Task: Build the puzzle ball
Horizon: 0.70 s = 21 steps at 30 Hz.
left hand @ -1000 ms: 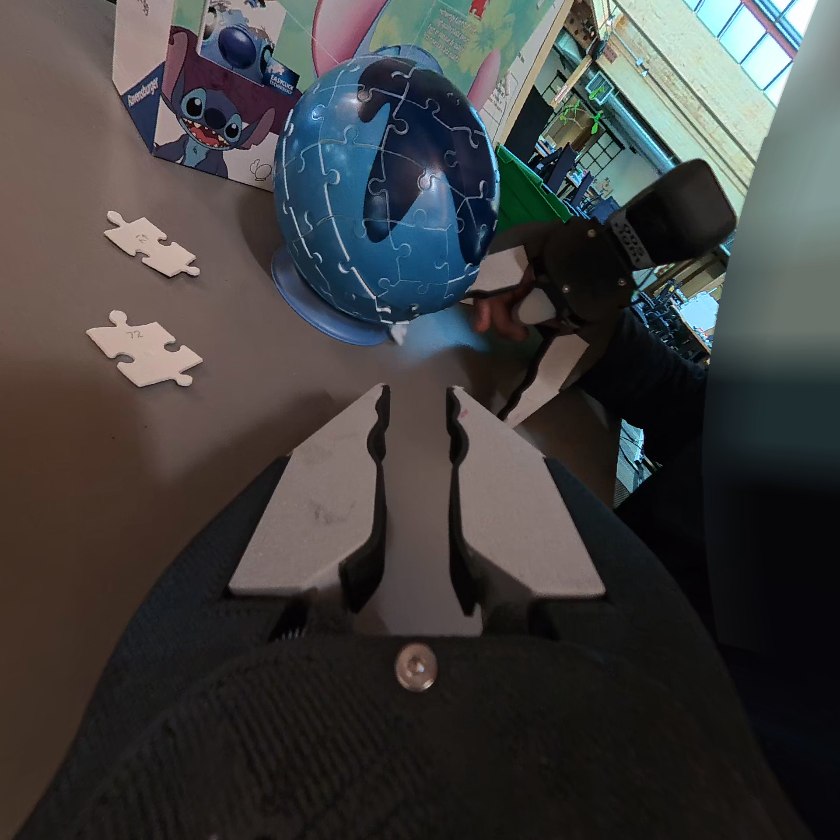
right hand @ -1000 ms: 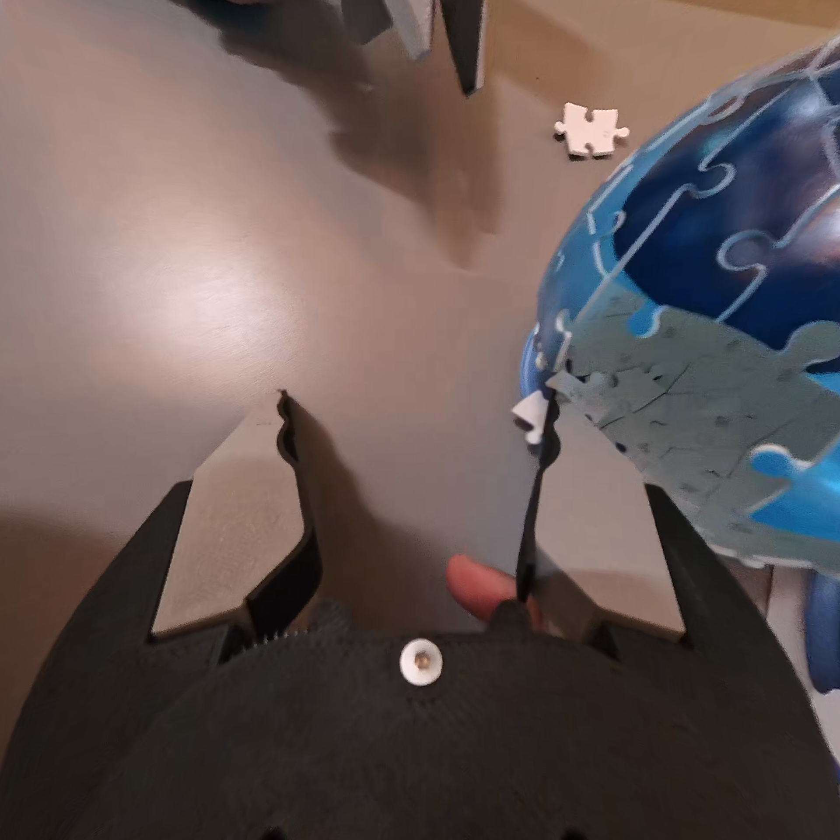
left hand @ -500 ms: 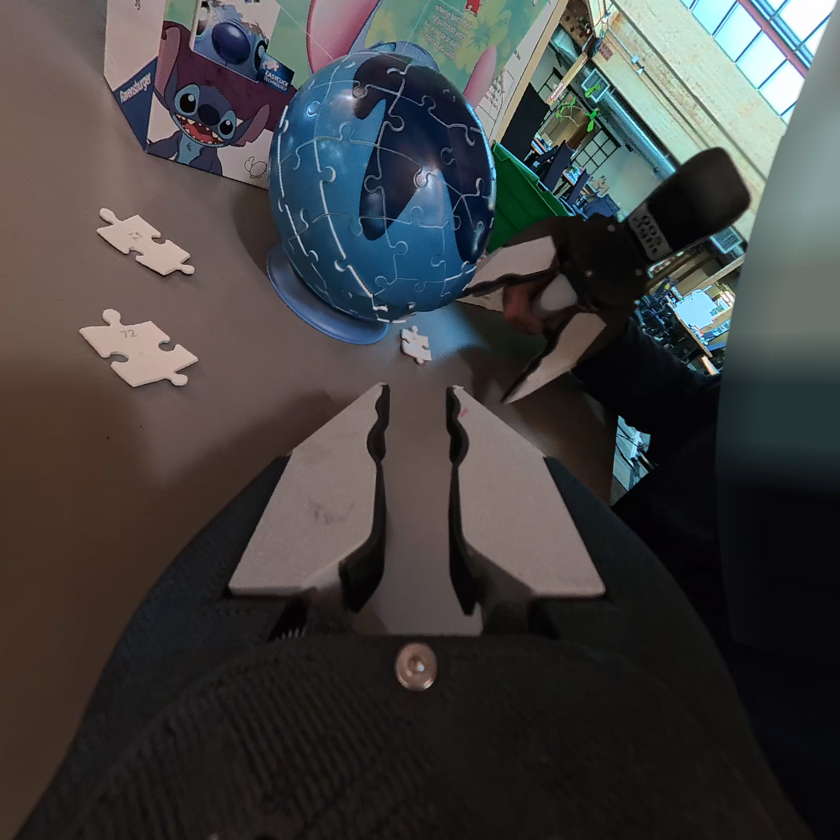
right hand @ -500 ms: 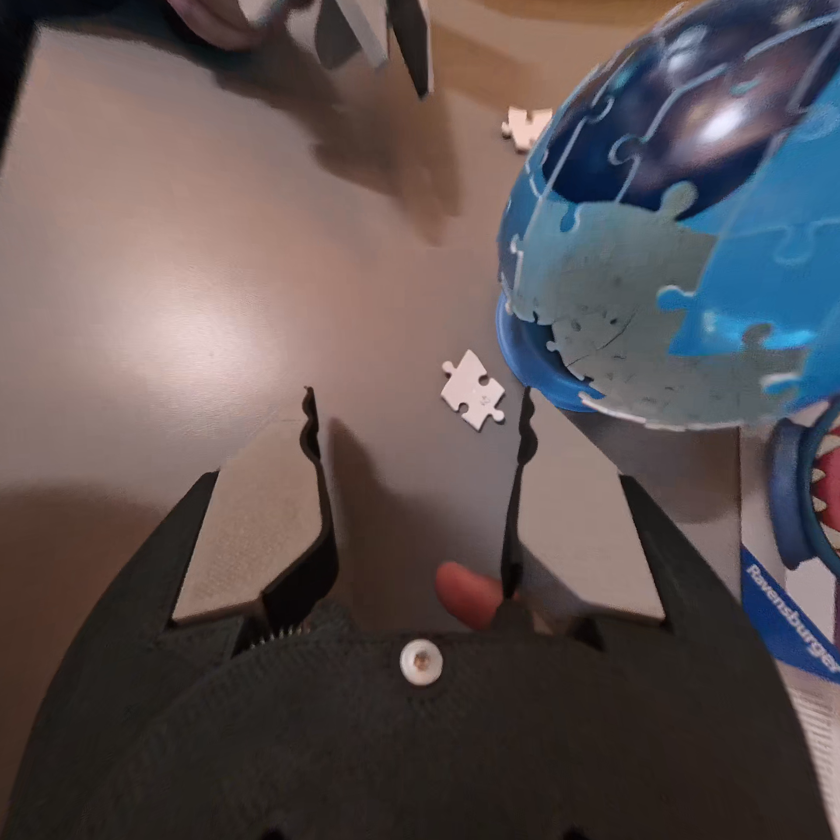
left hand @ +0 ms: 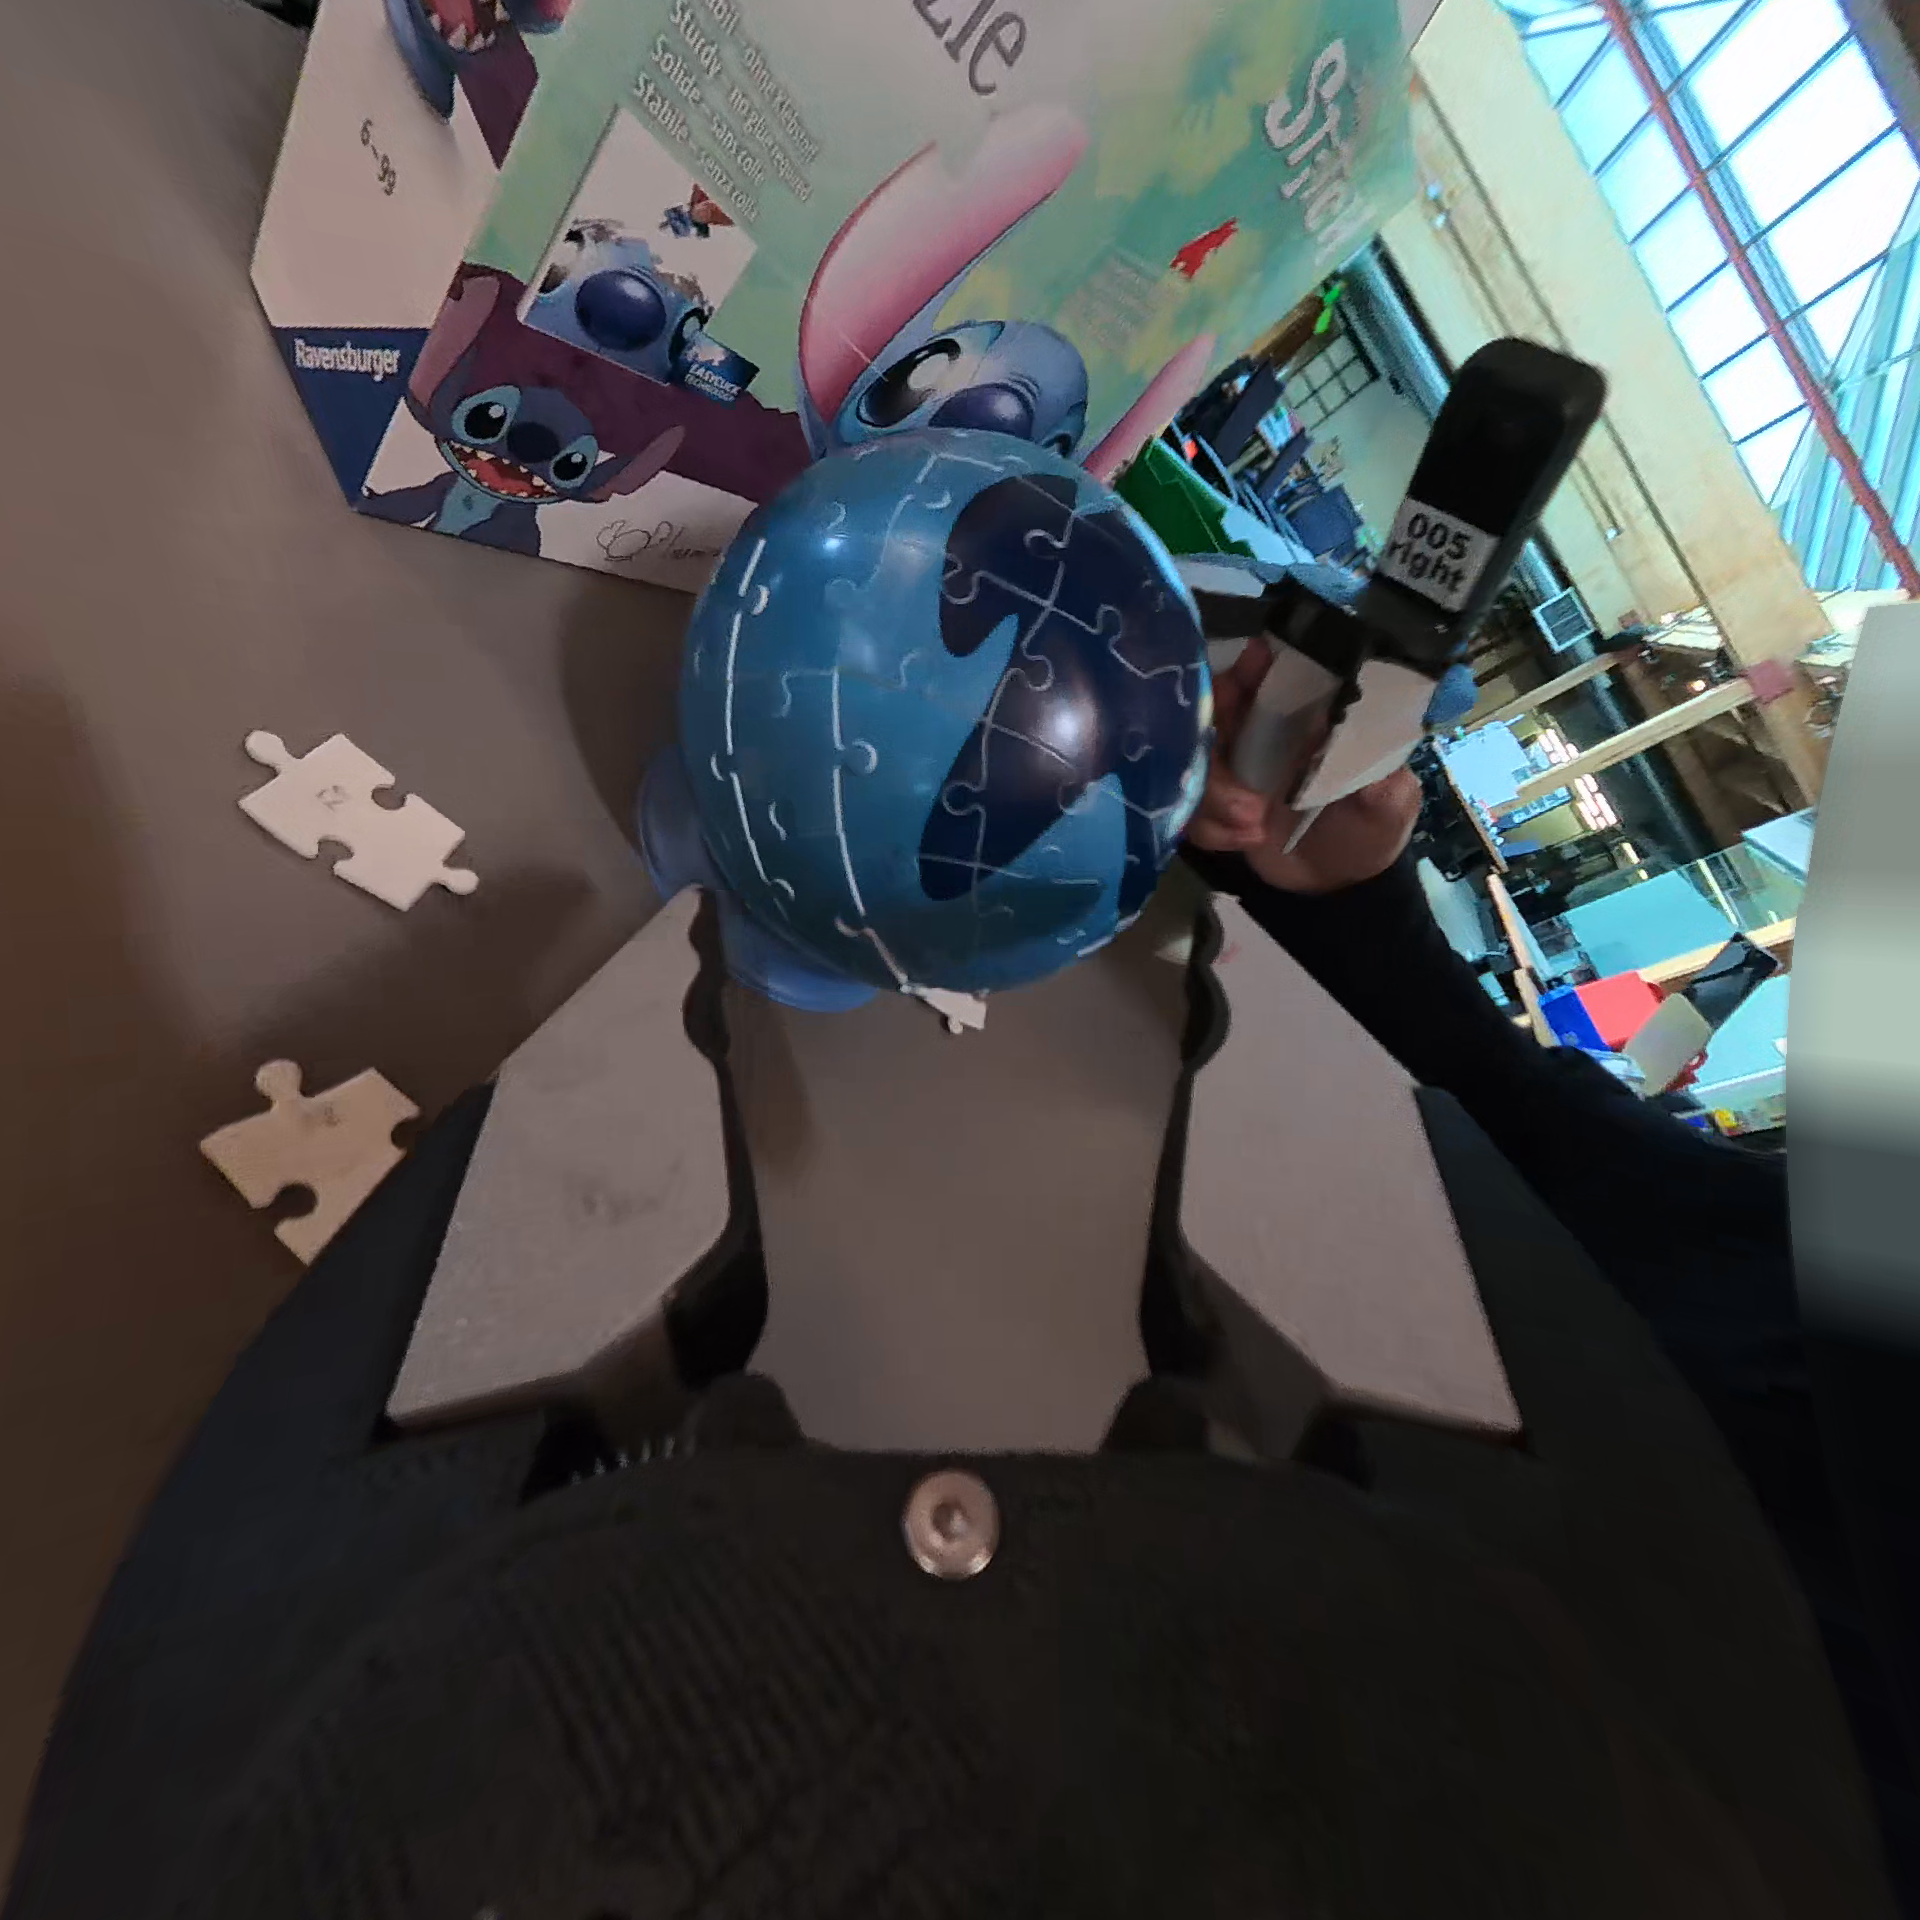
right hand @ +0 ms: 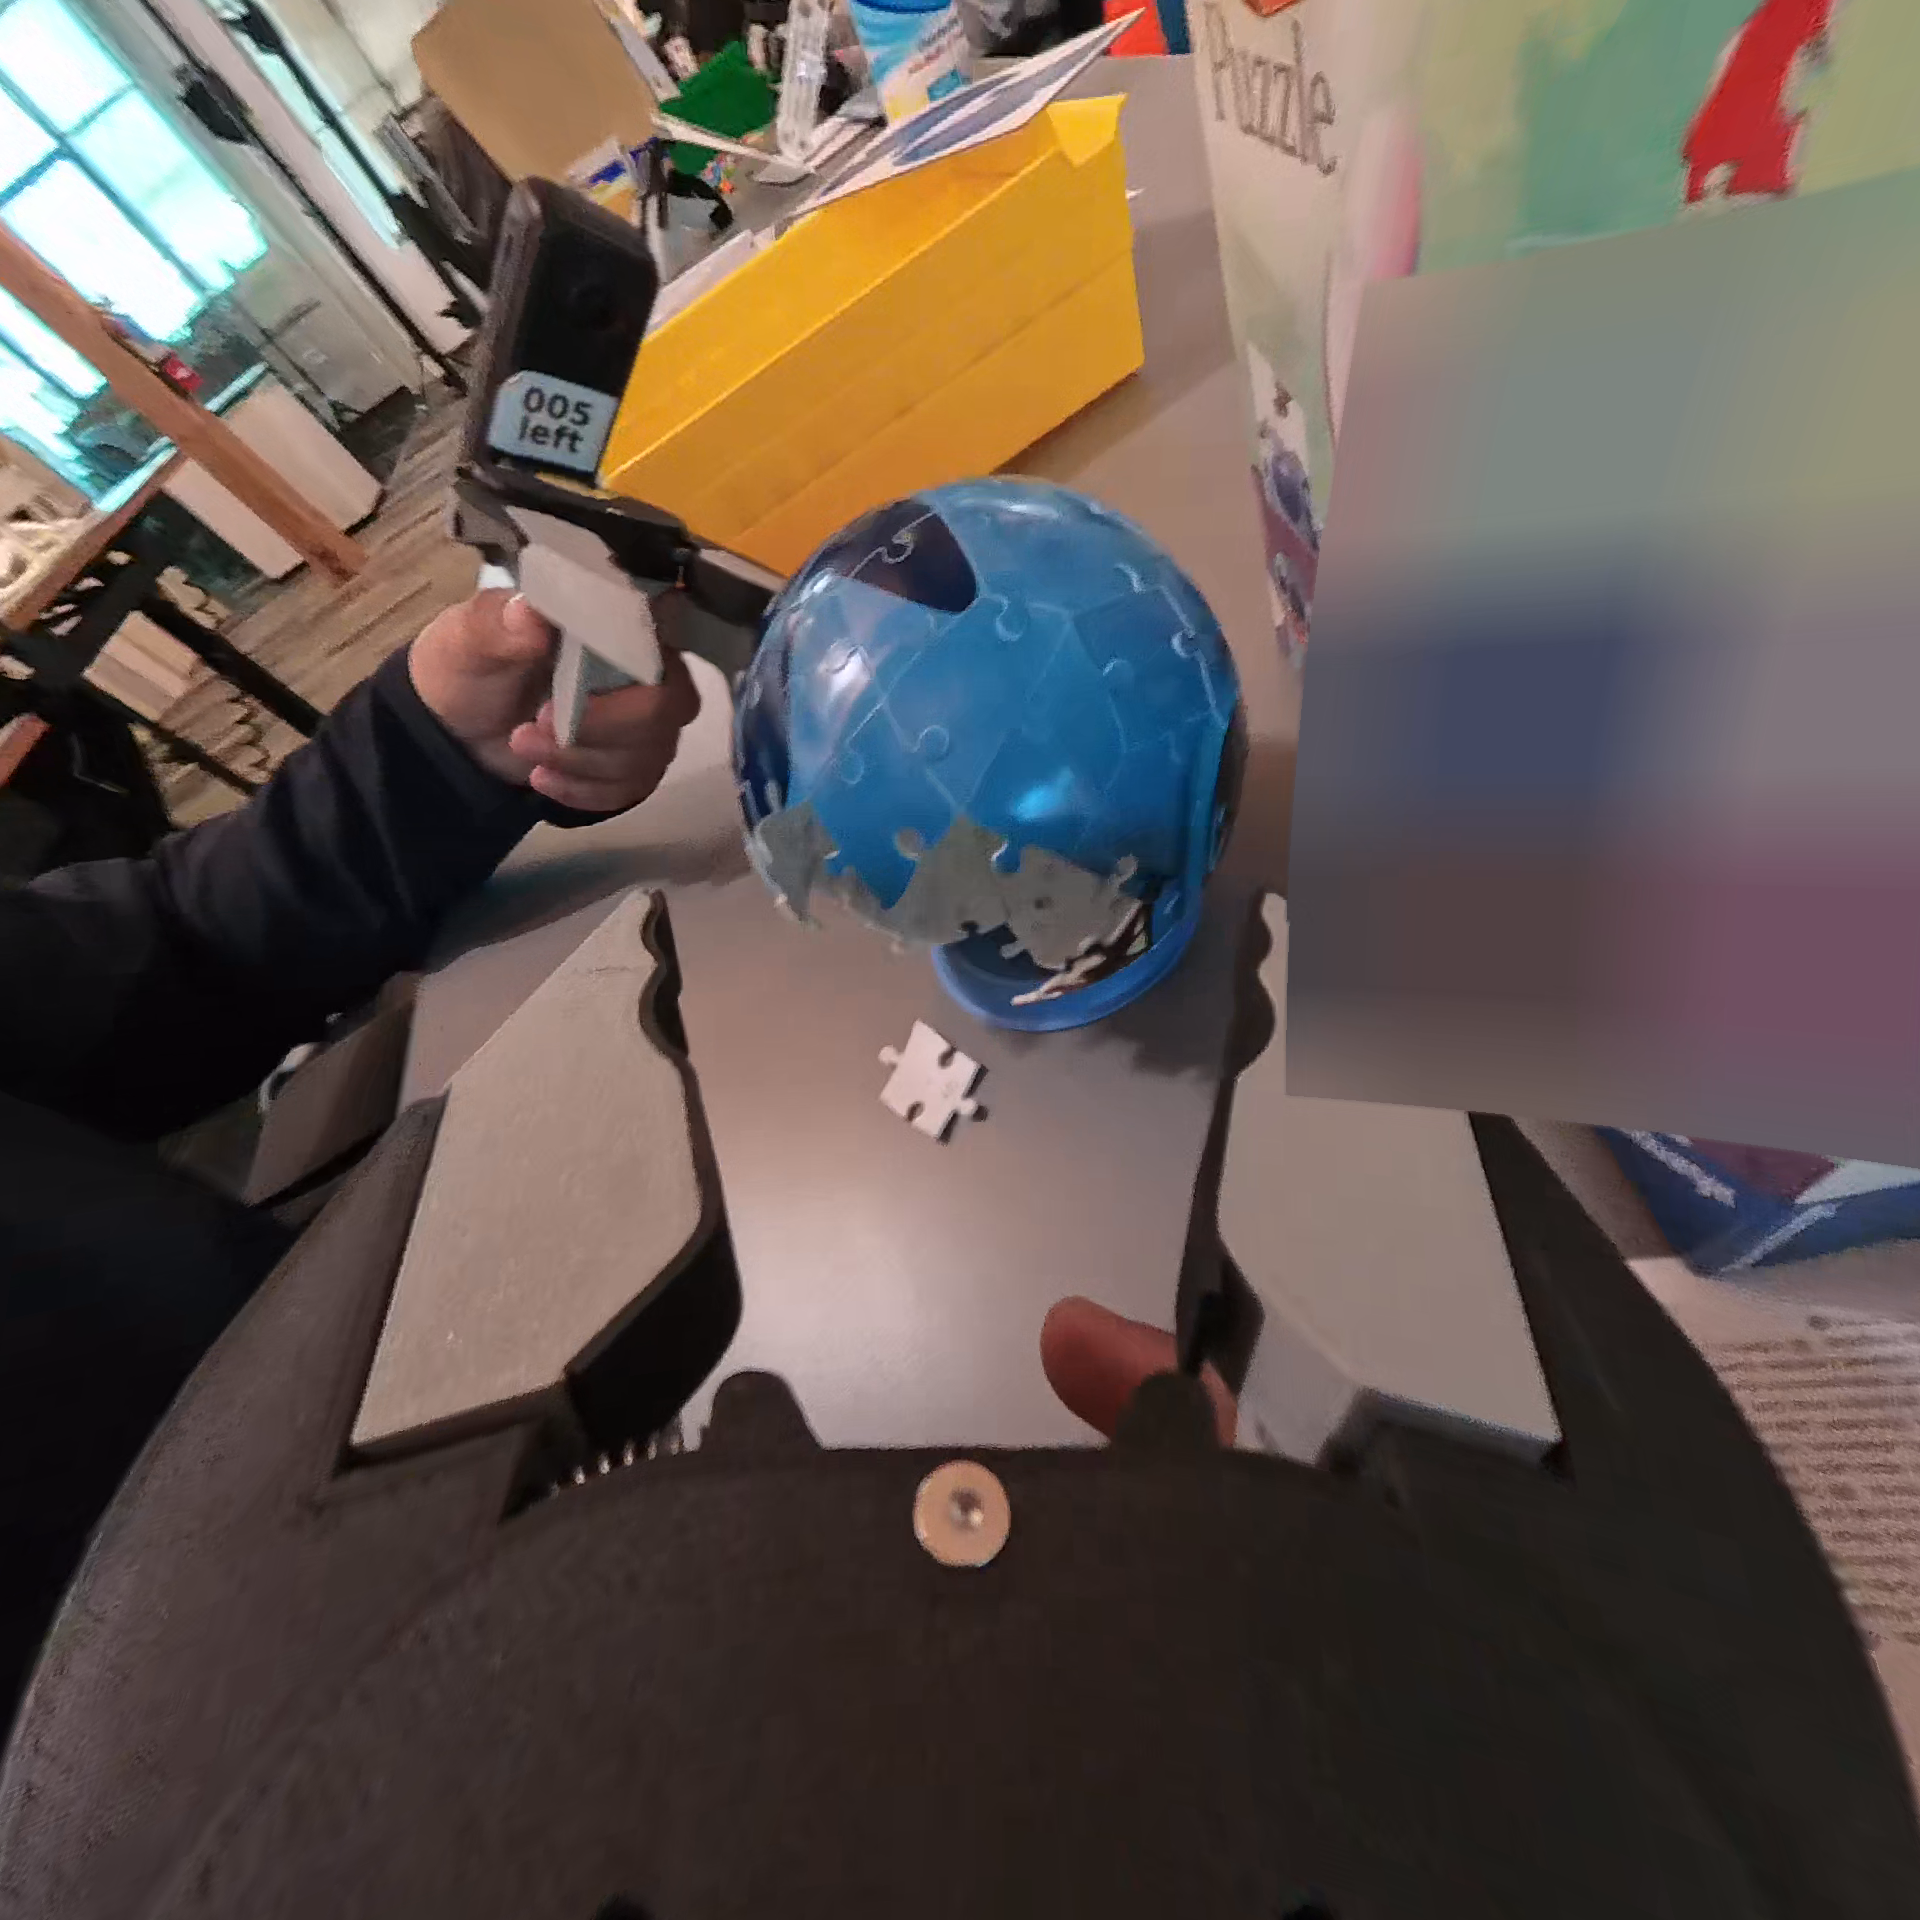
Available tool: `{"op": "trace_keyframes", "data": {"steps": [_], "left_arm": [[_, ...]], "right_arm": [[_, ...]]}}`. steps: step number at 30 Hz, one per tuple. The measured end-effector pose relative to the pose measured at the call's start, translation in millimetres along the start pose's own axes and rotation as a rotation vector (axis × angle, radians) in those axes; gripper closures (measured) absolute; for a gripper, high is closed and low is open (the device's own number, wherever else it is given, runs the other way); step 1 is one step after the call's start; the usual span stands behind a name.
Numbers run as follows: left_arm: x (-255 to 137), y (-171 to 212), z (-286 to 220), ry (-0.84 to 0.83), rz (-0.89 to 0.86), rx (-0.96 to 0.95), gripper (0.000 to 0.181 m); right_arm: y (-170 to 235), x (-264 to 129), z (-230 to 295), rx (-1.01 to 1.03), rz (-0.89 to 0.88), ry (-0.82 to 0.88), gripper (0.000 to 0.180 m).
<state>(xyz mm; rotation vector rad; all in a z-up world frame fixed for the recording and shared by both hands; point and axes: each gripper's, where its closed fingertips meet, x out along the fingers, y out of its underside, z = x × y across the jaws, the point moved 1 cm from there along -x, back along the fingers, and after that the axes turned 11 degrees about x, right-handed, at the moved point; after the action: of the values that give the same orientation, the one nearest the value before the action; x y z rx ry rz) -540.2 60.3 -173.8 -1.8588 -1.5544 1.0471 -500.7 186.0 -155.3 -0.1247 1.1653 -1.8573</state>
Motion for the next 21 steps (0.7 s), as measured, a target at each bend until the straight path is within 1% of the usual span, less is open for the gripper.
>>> {"op": "trace_keyframes", "data": {"steps": [2,6,11,13,17,21], "left_arm": [[8.5,-0.5,4.2,0.012,0.026,-0.009,0.086],[22.0,-1.7,-1.2,0.12,0.043,-0.067,0.083],[29.8,2.4,-0.8,0.138,0.071,-0.046,0.081],[30.1,3.3,-1.1,0.141,0.079,-0.027,0.081],[30.3,7.0,0.5,0.134,0.095,0.039,0.087],[26.0,3.4,3.5,0.135,0.063,0.079,0.089]], "right_arm": [[-8.3,4.6,-4.8,0.006,-0.022,0.02,0.077],[-13.8,18.6,-4.3,0.078,-0.003,-0.055,0.077],[-9.4,33.2,-7.8,0.11,0.04,-0.079,0.078],[-11.2,35.6,-9.3,0.123,0.038,-0.085,0.075],[-12.5,37.0,-10.7,0.093,0.031,-0.083,0.076],[-12.8,39.6,-7.6,-0.008,0.009,-0.065,0.077]]}}
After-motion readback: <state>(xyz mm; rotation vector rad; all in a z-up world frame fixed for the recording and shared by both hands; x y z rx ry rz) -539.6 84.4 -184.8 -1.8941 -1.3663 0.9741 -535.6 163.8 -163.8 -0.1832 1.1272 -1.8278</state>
